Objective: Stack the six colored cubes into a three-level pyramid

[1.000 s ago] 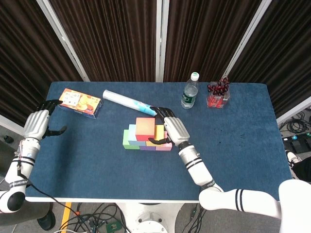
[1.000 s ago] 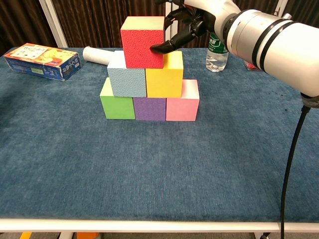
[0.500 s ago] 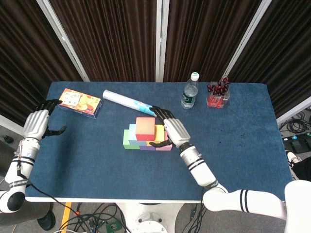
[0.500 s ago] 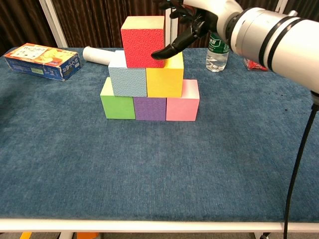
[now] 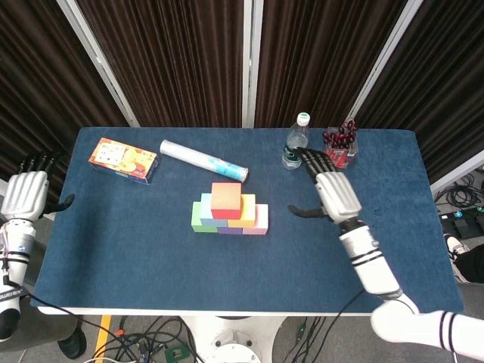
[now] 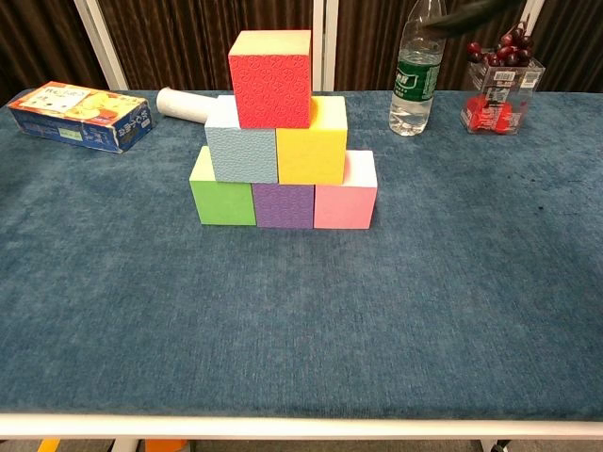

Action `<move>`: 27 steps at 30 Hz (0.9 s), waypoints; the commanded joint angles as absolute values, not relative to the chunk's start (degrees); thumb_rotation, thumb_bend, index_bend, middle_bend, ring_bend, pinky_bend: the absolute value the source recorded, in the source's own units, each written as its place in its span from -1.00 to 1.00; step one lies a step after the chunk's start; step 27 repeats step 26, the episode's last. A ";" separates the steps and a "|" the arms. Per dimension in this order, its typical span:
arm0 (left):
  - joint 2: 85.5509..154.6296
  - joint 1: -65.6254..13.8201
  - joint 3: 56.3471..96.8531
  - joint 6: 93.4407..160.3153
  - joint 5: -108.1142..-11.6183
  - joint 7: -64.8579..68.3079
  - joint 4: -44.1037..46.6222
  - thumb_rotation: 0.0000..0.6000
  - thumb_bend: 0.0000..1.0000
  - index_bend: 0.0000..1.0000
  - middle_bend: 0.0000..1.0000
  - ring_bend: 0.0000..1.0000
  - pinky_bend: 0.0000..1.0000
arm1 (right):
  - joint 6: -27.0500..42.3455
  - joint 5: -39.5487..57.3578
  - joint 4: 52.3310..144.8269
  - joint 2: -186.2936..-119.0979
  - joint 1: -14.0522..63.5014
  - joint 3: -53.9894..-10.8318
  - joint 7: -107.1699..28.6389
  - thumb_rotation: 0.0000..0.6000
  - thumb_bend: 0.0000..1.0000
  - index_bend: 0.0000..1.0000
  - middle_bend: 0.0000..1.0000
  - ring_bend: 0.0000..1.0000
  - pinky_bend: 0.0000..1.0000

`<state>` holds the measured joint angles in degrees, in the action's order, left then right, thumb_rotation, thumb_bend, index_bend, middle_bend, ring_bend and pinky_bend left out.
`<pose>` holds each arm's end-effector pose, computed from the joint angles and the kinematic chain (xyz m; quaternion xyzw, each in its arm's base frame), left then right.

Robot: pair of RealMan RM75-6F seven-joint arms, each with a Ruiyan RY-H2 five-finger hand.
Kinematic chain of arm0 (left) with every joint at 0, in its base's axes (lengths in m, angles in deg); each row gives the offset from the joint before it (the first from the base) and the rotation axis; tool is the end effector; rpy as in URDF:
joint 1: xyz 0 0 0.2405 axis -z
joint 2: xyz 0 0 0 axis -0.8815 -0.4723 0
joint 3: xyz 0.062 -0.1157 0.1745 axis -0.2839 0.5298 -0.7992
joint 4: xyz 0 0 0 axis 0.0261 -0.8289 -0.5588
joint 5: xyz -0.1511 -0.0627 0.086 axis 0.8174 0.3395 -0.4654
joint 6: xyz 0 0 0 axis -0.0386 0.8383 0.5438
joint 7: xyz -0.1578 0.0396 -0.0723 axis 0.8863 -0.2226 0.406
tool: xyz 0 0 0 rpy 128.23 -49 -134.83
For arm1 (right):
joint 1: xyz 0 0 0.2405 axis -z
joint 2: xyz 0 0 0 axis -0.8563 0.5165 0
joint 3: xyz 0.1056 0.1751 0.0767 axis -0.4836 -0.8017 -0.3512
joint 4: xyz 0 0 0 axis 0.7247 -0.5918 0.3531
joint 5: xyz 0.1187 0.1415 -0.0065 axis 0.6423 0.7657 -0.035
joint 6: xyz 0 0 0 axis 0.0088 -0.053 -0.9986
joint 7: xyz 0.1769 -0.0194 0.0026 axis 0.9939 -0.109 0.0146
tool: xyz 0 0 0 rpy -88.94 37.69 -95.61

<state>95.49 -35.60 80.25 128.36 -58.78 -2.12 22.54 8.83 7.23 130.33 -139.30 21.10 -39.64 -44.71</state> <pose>-0.2378 0.3308 0.1928 -0.5760 -0.4142 -0.3698 0.5999 -0.0814 -0.3411 0.1144 0.6172 -0.4340 0.5283 0.3893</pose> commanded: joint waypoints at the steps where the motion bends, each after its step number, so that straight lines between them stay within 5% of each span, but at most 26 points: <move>1: 94.18 -38.51 77.88 131.36 -61.64 -3.78 21.64 1.00 -0.48 -0.71 -0.80 -0.98 -0.94 | 11.05 2.52 129.62 -131.01 27.55 -35.05 -43.11 1.00 -0.81 -1.00 -0.87 -1.00 -1.00; 12: 94.01 -49.07 72.17 145.82 -67.81 -9.86 26.56 1.00 -0.48 -0.70 -0.80 -0.98 -0.94 | 19.26 -7.87 119.82 -130.30 38.53 -26.52 -36.41 1.00 -0.80 -1.00 -1.00 -1.00 -1.00; 27: 97.85 -59.08 65.80 156.61 -77.17 -13.95 34.33 1.00 -0.49 -0.70 -0.80 -0.98 -0.94 | 33.57 -16.53 116.30 -133.55 49.11 -22.77 -30.69 1.00 -0.80 -1.00 -1.00 -1.00 -1.00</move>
